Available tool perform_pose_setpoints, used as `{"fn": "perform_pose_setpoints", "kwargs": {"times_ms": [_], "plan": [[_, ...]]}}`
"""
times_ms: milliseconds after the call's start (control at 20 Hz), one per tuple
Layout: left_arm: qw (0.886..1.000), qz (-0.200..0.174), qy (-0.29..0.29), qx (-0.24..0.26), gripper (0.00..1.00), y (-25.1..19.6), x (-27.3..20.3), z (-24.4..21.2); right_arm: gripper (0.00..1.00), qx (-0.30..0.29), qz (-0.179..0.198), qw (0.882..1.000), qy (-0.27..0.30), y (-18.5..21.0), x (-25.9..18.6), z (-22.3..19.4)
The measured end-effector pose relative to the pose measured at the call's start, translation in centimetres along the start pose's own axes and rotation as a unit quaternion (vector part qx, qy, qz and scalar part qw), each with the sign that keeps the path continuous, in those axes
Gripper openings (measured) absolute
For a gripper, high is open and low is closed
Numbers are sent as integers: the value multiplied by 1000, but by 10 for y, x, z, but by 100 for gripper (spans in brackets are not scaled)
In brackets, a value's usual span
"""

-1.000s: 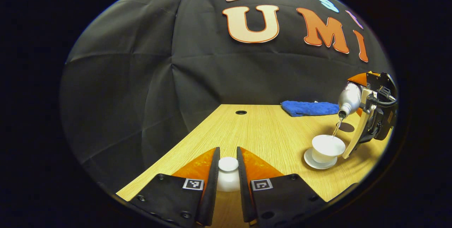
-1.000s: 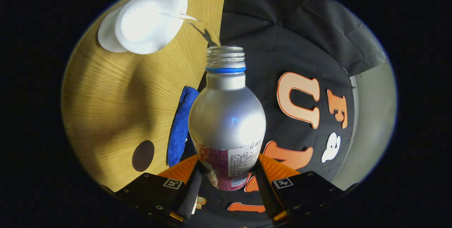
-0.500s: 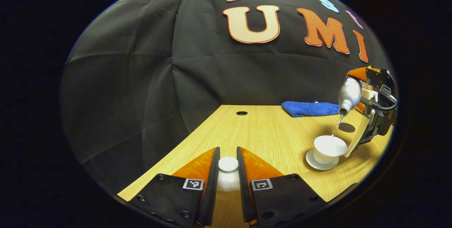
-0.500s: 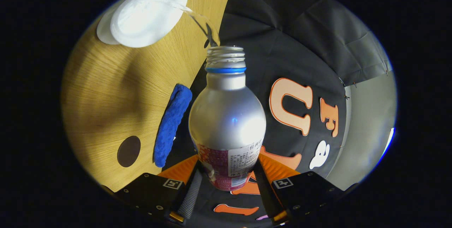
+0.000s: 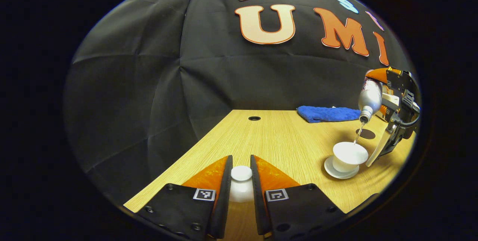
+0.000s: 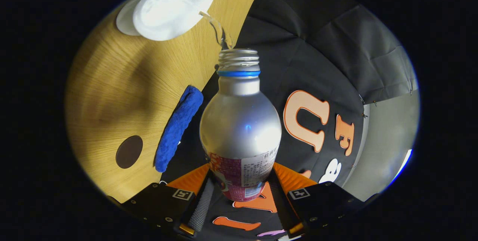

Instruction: Open the teacup lid with one hand, grasp the water bottle and pour water into the teacup with the other hand; after pouring, place the water bottle on the coaster and then close the teacup lid.

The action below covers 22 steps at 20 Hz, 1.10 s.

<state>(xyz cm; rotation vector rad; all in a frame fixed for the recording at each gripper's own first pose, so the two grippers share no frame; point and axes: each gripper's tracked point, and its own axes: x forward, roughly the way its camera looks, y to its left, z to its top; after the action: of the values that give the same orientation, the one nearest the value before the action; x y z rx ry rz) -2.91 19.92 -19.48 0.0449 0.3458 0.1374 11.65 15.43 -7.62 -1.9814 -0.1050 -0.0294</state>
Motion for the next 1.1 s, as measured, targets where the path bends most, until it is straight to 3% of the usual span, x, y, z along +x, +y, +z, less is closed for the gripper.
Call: {"fn": "perform_pose_setpoints", "kwargs": {"times_ms": [650,1100], "plan": [[1000,-11,-8,3,35,-3,-5,8,77,-41,3,999,-22,-6,-1,13],[1000,-14,-14,0,32,-10,-17,15,78,13,28,999,-27,17,-12,25]]}}
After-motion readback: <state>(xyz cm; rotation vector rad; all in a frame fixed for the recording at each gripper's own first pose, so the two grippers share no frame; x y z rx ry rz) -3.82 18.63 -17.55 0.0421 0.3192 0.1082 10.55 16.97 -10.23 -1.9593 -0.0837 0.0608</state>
